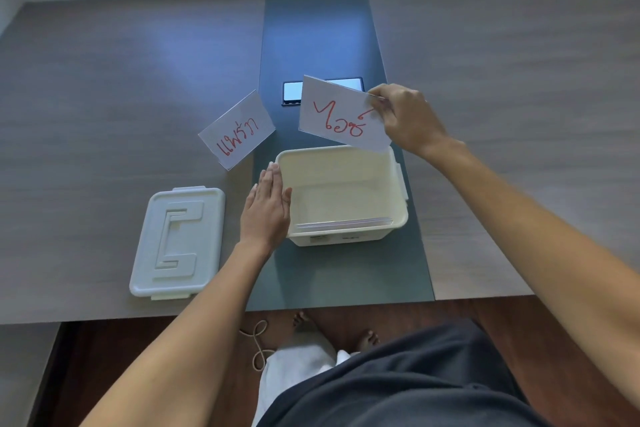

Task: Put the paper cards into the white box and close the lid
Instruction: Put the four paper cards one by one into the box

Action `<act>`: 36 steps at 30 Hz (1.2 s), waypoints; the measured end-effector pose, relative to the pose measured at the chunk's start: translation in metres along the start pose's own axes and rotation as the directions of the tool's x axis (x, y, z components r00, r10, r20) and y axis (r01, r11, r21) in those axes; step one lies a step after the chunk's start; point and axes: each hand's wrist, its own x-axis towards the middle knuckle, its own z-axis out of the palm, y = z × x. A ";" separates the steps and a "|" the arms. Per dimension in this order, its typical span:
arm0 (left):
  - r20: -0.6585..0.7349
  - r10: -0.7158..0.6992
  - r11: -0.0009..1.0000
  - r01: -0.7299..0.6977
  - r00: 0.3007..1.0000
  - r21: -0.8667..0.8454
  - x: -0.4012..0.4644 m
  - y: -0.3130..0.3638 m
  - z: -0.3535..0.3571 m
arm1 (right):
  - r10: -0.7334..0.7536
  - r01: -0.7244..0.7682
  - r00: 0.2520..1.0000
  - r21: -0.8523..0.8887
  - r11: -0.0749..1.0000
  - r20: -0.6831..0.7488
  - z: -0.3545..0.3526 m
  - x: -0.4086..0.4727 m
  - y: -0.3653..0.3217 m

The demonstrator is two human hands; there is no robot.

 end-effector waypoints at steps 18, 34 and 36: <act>-0.013 0.004 0.999 -0.004 1.000 -0.032 -0.001 -0.001 0.001 | 0.108 -0.139 0.838 0.019 0.990 0.535 0.034 -0.086 0.017; -0.027 -0.019 0.999 0.018 0.999 -0.031 0.000 -0.001 0.003 | 0.137 -0.110 0.621 -0.087 0.990 0.772 0.049 -0.097 0.012; -0.026 -0.018 0.999 0.017 0.999 -0.035 0.000 -0.001 0.003 | 0.120 -0.106 0.657 -0.066 0.992 0.745 0.048 -0.092 0.011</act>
